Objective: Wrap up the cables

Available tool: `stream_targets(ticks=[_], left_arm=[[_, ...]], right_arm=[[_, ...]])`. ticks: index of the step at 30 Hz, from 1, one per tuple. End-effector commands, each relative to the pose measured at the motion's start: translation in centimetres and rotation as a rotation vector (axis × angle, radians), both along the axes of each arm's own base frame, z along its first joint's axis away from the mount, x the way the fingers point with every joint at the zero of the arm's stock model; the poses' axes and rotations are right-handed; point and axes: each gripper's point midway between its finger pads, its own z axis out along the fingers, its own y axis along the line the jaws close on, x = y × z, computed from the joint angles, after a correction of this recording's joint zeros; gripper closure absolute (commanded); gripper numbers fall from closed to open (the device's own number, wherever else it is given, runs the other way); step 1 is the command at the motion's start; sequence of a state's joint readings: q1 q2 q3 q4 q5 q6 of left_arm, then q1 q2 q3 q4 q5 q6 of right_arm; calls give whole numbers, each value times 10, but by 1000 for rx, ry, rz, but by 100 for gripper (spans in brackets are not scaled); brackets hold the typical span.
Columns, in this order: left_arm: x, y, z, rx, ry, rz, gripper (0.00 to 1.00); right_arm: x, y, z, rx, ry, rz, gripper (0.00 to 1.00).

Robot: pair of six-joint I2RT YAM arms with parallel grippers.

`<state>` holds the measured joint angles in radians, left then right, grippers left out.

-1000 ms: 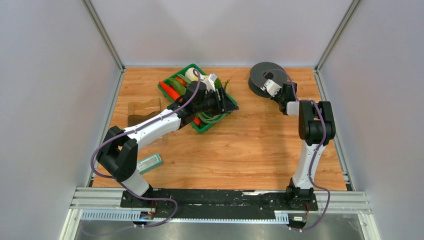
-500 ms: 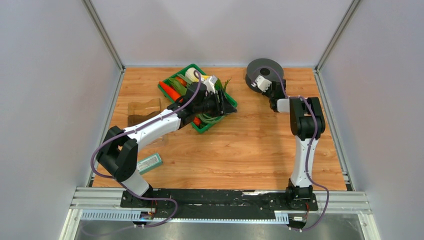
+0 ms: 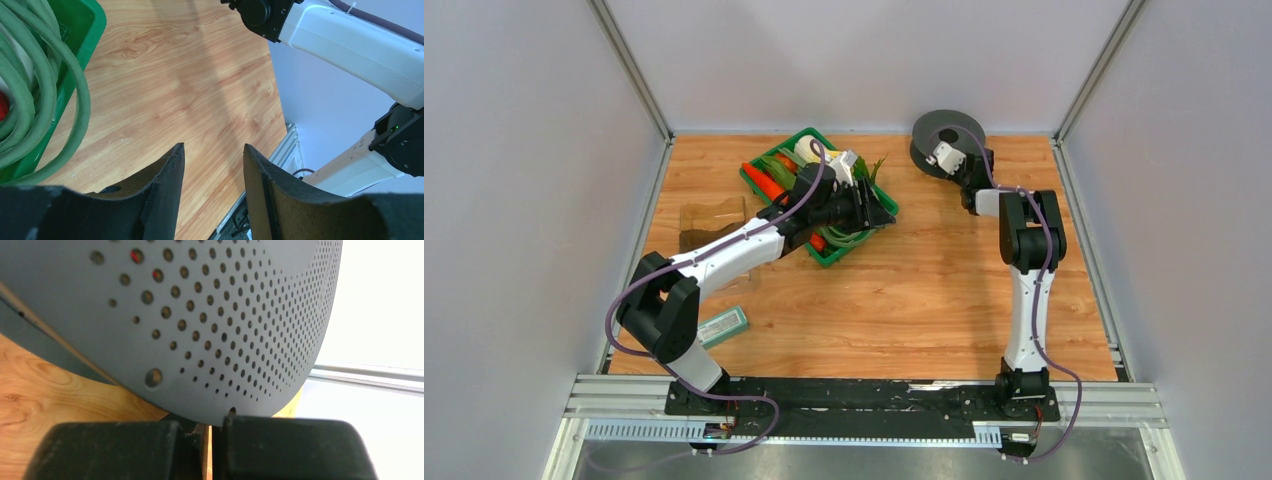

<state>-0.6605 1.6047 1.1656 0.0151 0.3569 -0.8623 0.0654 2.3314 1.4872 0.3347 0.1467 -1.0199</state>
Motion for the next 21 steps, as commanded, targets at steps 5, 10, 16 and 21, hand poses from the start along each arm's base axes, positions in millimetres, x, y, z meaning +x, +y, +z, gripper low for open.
stream_targets(ticks=[5,10,16,21], left_arm=[[4,4,19,-11,-65,2,46],[6,8,22,-1,-77,12,42],[4,19,19,18,-71,13,42],[1,28,25,36,-108,-1,41]], right_arm=[[0,17,4,6,-25,63,94],[-4,14,4,-3,-23,48,82],[-17,4,15,-11,-31,40,80],[-31,-15,26,-14,-32,11,73]])
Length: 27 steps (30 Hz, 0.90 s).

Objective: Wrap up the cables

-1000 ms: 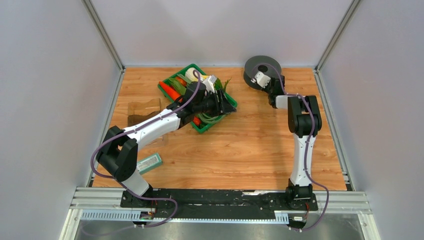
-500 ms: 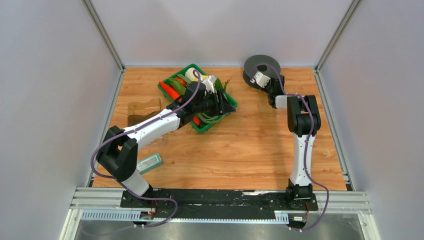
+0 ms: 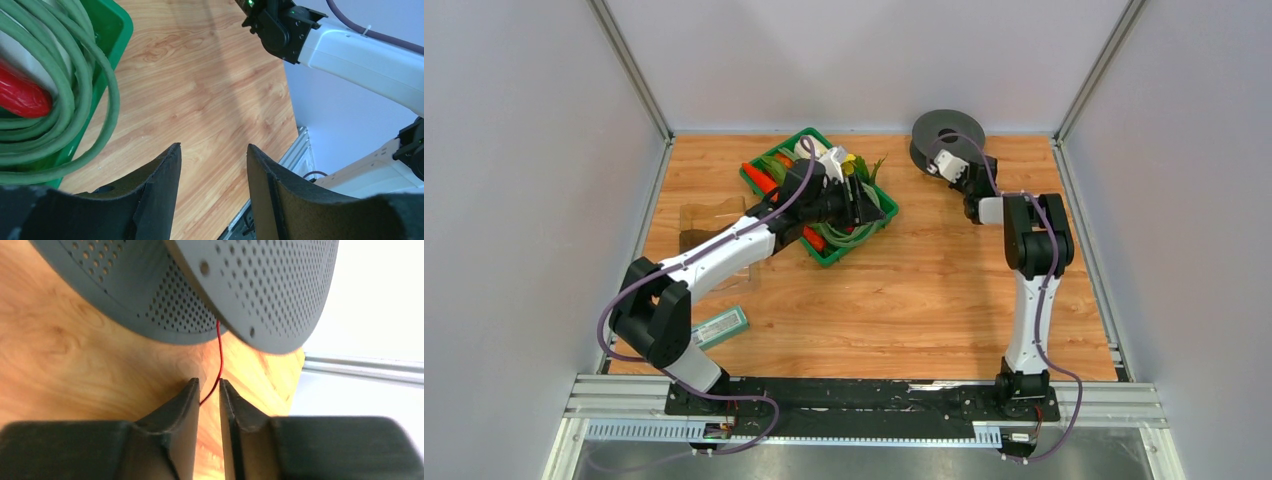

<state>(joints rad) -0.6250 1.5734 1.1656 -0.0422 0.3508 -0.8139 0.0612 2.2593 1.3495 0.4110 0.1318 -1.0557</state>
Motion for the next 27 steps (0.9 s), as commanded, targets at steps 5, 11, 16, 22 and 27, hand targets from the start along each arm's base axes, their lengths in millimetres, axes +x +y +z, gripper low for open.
stream_targets(ticks=[5,11,16,22,27], left_arm=[[-10,14,27,5,-120,-35,41],[-14,24,26,17,-133,-36,41],[-15,38,26,40,-151,-35,38],[-13,56,32,66,-188,-31,31],[-12,73,44,103,-222,-43,25]], right_arm=[[-27,-25,34,16,-22,-33,56],[-52,-42,53,29,-19,-61,49],[-78,-48,64,55,12,-68,37],[-109,-52,84,81,27,-80,20],[-131,-50,127,170,-1,-95,1]])
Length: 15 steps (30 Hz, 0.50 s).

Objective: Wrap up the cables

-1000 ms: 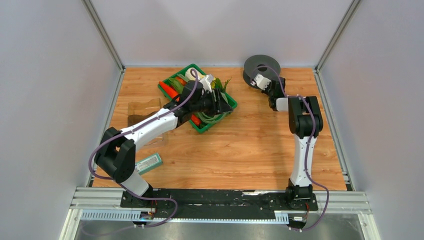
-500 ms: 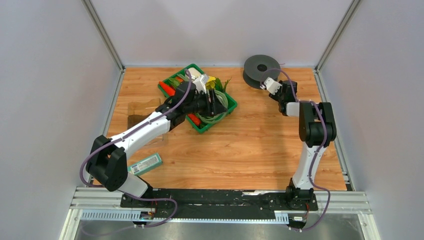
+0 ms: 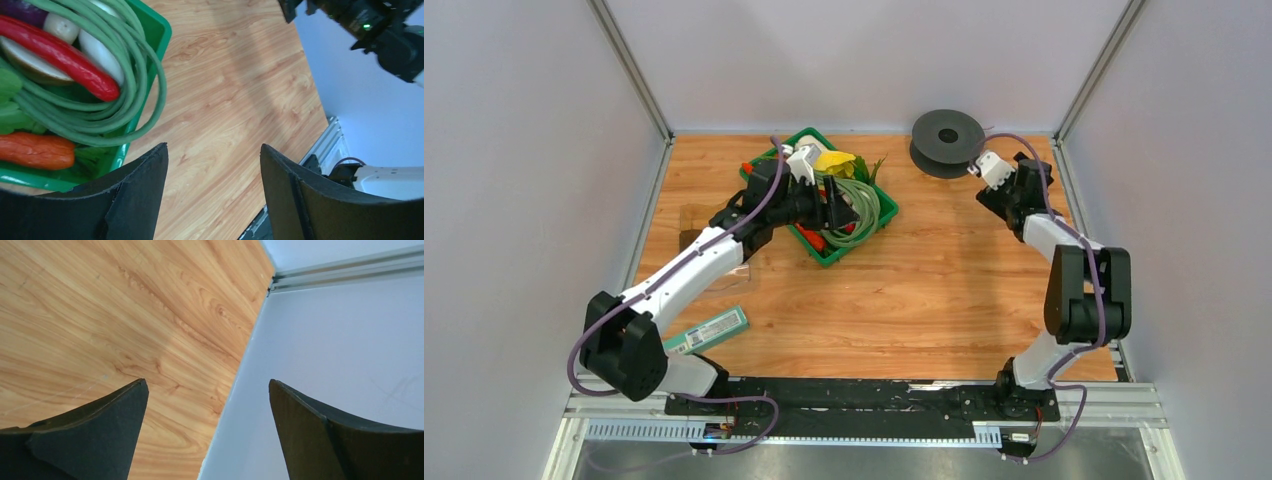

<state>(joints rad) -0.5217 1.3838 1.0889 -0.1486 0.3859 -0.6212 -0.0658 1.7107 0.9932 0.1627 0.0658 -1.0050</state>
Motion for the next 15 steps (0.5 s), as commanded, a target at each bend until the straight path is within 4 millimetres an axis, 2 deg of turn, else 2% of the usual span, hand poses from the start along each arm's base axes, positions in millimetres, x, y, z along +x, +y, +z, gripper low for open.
stream_targets(ticks=[1,6,9,10,15], left_arm=[[-4,17,25,38,-76,-50,25],[2,43,45,142,-88,-91,24],[16,70,65,142,-102,-52,24],[21,80,73,137,-106,-36,24],[40,129,88,179,-75,33,24]], right_arm=[[-20,5,56,110,-72,-22,0],[-38,24,116,278,-134,-18,0],[-50,40,156,413,-167,-5,0],[-54,49,165,459,-161,15,0],[-77,91,199,718,-143,99,0]])
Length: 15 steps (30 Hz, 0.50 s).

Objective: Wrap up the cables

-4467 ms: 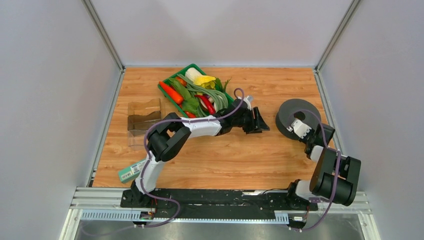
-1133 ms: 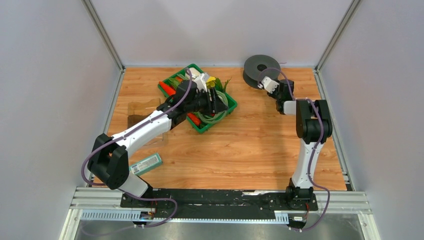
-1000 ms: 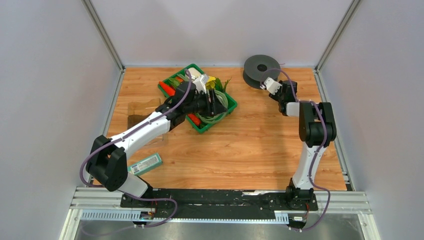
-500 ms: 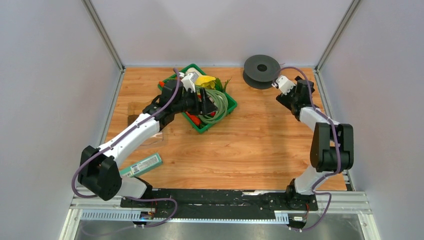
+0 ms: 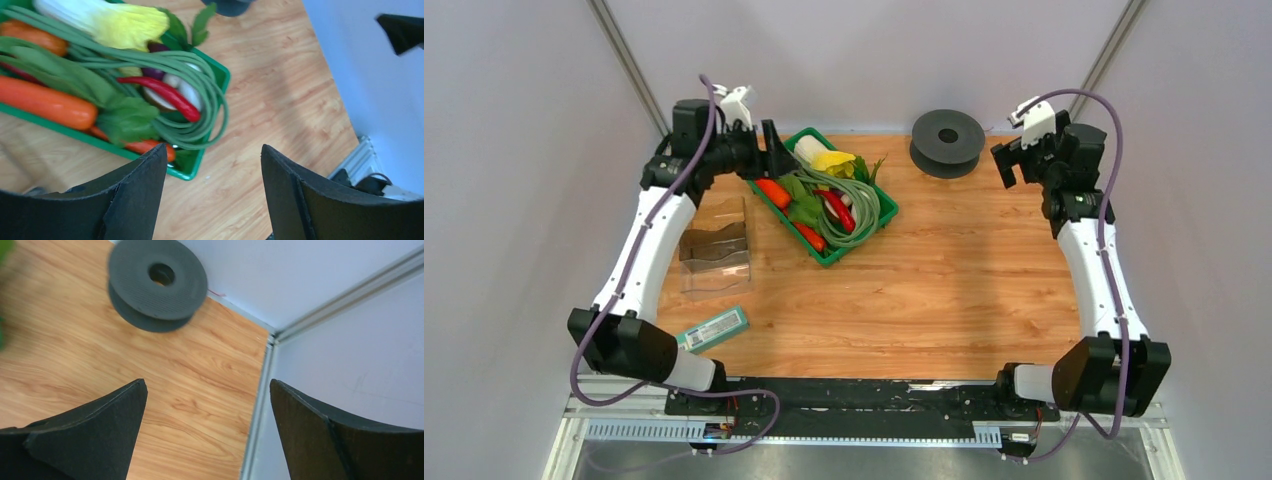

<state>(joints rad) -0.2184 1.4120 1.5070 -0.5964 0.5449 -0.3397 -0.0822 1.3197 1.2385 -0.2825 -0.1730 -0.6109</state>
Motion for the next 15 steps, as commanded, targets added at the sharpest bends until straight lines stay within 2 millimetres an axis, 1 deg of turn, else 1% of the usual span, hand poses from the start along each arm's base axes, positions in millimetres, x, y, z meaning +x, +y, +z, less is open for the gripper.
stream_targets(ticks=[1,3,4,6,9,10,11,12,14,15], left_arm=[[1,39,1,78,44,9,23],[2,55,1,120,29,23,23],[3,63,-2,174,15,30,23],[0,75,-16,266,34,32,23],[-9,88,-43,352,89,38,23],[-13,90,-54,370,108,42,23],[-18,91,-61,386,111,44,23],[-22,91,-71,408,118,42,23],[-32,89,-86,488,107,26,23],[-38,88,-93,531,104,10,23]], right_arm=[[-30,48,23,322,42,107,0],[-37,61,23,411,64,111,0],[-41,69,21,443,87,118,0],[-48,81,14,487,127,119,0],[-64,109,-12,537,212,143,0],[-71,116,-29,540,248,147,0],[-78,121,-41,540,265,151,0],[-84,127,-47,541,269,159,0],[-96,130,-65,545,292,157,0],[-99,130,-68,549,293,151,0]])
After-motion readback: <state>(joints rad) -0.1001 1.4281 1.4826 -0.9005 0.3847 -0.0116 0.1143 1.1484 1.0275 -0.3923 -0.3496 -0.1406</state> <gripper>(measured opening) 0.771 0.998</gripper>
